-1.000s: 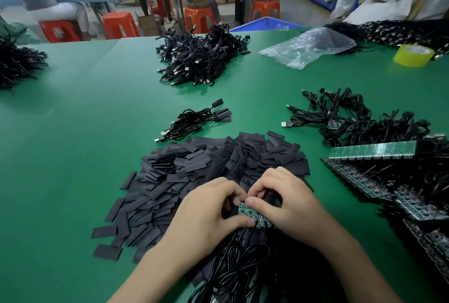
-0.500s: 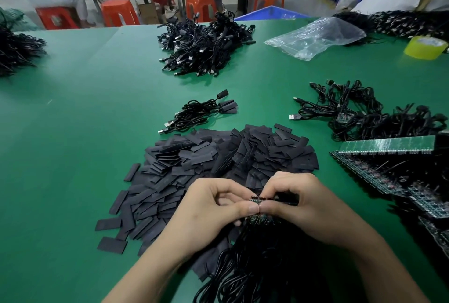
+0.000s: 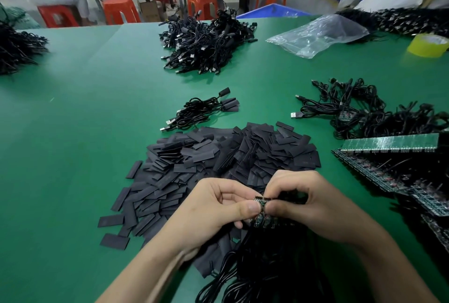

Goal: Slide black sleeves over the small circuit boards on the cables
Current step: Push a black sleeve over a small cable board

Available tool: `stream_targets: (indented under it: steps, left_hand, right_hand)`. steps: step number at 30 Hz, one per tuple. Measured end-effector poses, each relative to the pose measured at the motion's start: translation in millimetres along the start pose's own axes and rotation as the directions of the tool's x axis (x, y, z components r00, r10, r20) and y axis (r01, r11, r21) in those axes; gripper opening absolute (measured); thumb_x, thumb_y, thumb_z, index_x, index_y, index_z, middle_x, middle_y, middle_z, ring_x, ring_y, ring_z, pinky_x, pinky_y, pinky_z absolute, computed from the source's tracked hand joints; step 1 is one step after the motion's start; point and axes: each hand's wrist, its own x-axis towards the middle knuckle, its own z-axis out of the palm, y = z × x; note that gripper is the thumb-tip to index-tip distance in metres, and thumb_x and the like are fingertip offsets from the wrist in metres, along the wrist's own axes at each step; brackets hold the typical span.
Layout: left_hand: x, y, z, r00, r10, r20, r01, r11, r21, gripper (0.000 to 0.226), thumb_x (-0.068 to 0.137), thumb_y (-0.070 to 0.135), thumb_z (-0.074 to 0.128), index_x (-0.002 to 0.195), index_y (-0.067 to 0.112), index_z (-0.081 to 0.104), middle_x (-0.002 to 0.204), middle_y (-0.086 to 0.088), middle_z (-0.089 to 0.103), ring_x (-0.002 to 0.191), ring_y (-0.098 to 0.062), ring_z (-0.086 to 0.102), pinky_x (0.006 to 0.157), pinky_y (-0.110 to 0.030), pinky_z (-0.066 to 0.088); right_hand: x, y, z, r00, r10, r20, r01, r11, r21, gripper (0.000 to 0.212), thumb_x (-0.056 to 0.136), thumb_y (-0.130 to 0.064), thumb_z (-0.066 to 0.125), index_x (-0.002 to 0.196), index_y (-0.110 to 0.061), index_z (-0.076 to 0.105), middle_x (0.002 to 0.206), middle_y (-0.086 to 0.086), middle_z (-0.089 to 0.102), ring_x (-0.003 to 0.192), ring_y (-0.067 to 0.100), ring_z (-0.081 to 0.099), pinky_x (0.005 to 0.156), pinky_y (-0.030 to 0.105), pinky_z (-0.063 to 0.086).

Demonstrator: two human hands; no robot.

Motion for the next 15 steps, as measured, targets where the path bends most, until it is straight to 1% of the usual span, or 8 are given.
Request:
stream_targets:
  steps: [3, 5, 8, 10, 11, 13, 15]
  left_hand:
    - [-1, 0, 1, 1.000, -0.013, 0.005, 0.013, 1.000, -0.023, 0.015, 0.073, 0.025, 0.087, 0.086, 0.018, 0.083, 0.076, -0.002, 0.075, 0.063, -0.003, 0.065, 0.056, -0.014, 0.049]
    - [-2, -1, 2, 1.000, -0.020, 0.008, 0.020, 0.998, -0.062, 0.013, 0.074, 0.021, 0.086, 0.085, 0.018, 0.083, 0.075, -0.002, 0.074, 0.062, -0.004, 0.064, 0.055, -0.014, 0.049]
    - [-2, 0, 5, 1.000, -0.007, 0.016, 0.009, 0.995, -0.096, 0.017, 0.070, 0.024, 0.086, 0.086, 0.017, 0.082, 0.075, -0.002, 0.075, 0.062, -0.005, 0.065, 0.055, -0.015, 0.050]
    - [-2, 2, 3, 1.000, 0.009, 0.003, -0.008, 0.991, -0.131, 0.019, 0.070, 0.023, 0.086, 0.086, 0.015, 0.082, 0.076, -0.006, 0.075, 0.064, -0.008, 0.068, 0.056, -0.016, 0.051]
    - [-2, 2, 2, 1.000, 0.017, -0.008, -0.018, 0.987, -0.158, 0.019, 0.069, 0.022, 0.086, 0.086, 0.014, 0.082, 0.076, -0.009, 0.075, 0.065, -0.011, 0.070, 0.056, -0.017, 0.052]
    - [-3, 3, 2, 0.999, 0.039, -0.026, -0.043, 0.980, -0.193, 0.019, 0.068, 0.021, 0.085, 0.086, 0.014, 0.081, 0.077, -0.010, 0.075, 0.068, -0.014, 0.072, 0.056, -0.017, 0.052]
    - [-4, 4, 4, 0.997, 0.068, -0.033, -0.074, 0.971, -0.226, 0.017, 0.068, 0.021, 0.085, 0.084, 0.017, 0.081, 0.078, -0.007, 0.075, 0.068, -0.014, 0.072, 0.054, -0.016, 0.051]
  right_hand:
    - [0, 0, 0, 1.000, 0.005, 0.009, -0.005, 1.000, 0.015, 0.011, 0.090, -0.030, 0.075, 0.087, -0.019, 0.076, 0.088, -0.005, 0.070, 0.086, 0.019, 0.068, 0.078, 0.027, 0.050]
    - [2, -2, 1, 1.000, 0.003, 0.016, -0.003, 0.999, 0.048, 0.011, 0.090, -0.029, 0.075, 0.088, -0.018, 0.076, 0.088, -0.004, 0.071, 0.086, 0.019, 0.068, 0.078, 0.029, 0.051]
    - [1, -6, -1, 1.000, 0.000, 0.014, -0.001, 0.993, 0.114, 0.016, 0.090, -0.036, 0.075, 0.087, -0.020, 0.076, 0.088, 0.000, 0.071, 0.083, 0.018, 0.068, 0.076, 0.032, 0.052]
    - [-1, -6, -6, 0.998, 0.052, 0.029, -0.055, 0.991, 0.125, 0.019, 0.089, -0.042, 0.074, 0.084, -0.024, 0.075, 0.085, 0.006, 0.071, 0.078, 0.015, 0.067, 0.071, 0.030, 0.051]
    - [-3, -5, -10, 0.994, 0.093, 0.052, -0.099, 0.988, 0.116, 0.018, 0.089, -0.042, 0.074, 0.082, -0.026, 0.074, 0.082, 0.007, 0.070, 0.074, 0.013, 0.065, 0.068, 0.027, 0.049]
    - [-6, -1, -17, 0.979, 0.174, 0.107, -0.182, 0.981, 0.068, 0.018, 0.089, -0.039, 0.074, 0.079, -0.024, 0.074, 0.074, 0.003, 0.068, 0.067, 0.007, 0.059, 0.063, 0.021, 0.045]
    - [-8, 0, -21, 0.967, 0.224, 0.122, -0.226, 0.974, 0.009, 0.021, 0.089, -0.040, 0.075, 0.081, -0.021, 0.076, 0.072, -0.003, 0.069, 0.065, 0.001, 0.058, 0.062, 0.015, 0.042]
